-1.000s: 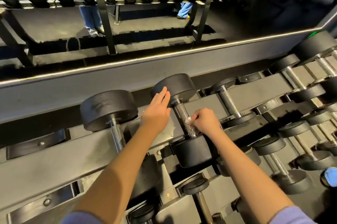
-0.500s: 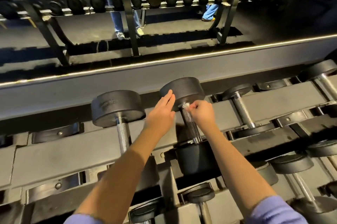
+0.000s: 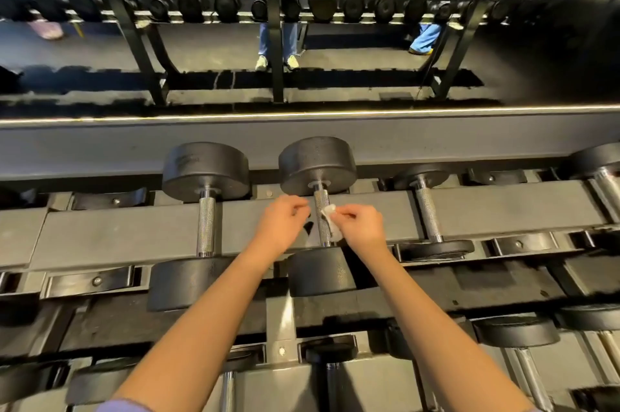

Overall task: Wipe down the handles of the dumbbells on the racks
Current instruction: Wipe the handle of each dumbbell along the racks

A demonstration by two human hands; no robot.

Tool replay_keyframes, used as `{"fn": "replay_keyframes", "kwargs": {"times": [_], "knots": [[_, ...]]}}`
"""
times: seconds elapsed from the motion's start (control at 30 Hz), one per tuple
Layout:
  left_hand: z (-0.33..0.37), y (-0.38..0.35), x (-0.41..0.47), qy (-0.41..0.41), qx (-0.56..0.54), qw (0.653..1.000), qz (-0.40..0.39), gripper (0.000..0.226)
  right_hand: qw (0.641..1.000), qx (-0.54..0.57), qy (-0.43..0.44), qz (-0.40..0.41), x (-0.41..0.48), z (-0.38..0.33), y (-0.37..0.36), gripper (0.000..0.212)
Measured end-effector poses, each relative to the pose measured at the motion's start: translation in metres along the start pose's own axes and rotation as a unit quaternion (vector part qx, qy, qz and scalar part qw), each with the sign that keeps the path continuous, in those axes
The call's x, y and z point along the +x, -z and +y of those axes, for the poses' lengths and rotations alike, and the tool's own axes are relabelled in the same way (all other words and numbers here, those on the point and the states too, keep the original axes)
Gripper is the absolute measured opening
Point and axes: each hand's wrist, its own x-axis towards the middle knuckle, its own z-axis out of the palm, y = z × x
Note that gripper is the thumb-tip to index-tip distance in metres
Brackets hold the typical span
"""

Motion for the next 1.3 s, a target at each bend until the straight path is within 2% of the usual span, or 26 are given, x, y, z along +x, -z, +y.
{"fn": "replay_keyframes", "kwargs": {"times": [0.07,0.1,0.2,0.33,0.43,0.5,0.63,0.8,0.9,1.0,1.17,1.3], "knots": [[0.008,-0.009,-0.008,0.074,-0.158,0.982,-0.067,0.021,0.999,0.039,0.028,0.001,-0.005,-0.007,-0.001,0.021],[0.011,-0.013,-0.01,0.088,-0.191,0.974,-0.08,0.017,0.998,0.051,0.035,0.002,-0.007,-0.009,-0.003,0.02],[0.015,-0.021,-0.008,0.108,-0.236,0.965,-0.037,0.018,0.998,0.059,0.038,-0.006,-0.008,-0.012,-0.007,0.022],[0.005,-0.023,0.003,0.104,-0.172,0.979,0.039,0.028,0.997,0.037,0.056,-0.036,-0.017,-0.005,-0.008,0.029],[-0.001,-0.018,0.018,0.114,-0.098,0.984,0.09,0.033,0.986,-0.139,0.087,0.028,-0.031,0.014,-0.019,0.035],[-0.004,-0.017,0.029,0.121,-0.069,0.986,0.09,0.036,0.975,-0.186,0.099,0.074,-0.035,0.02,-0.025,0.039],[-0.007,-0.029,0.044,0.126,-0.023,0.99,0.052,0.031,0.977,-0.164,0.095,0.099,-0.034,0.019,-0.025,0.034],[-0.008,-0.042,0.042,0.146,-0.097,0.984,0.031,0.024,0.979,-0.153,0.092,0.102,-0.033,0.021,-0.027,0.033],[-0.018,-0.045,0.033,0.147,-0.087,0.985,-0.034,0.017,0.981,-0.133,0.093,0.108,-0.031,0.023,-0.028,0.032],[-0.025,-0.046,0.019,0.15,-0.084,0.981,-0.094,0.02,0.98,-0.142,0.084,0.109,-0.03,0.025,-0.029,0.033],[-0.021,-0.05,0.015,0.112,-0.058,0.992,-0.012,0.018,0.982,-0.133,0.074,0.113,-0.032,0.024,-0.031,0.052],[-0.012,-0.045,0.032,0.119,-0.104,0.987,0.027,0.012,0.983,-0.129,0.07,0.109,-0.031,0.026,-0.03,0.038]]}}
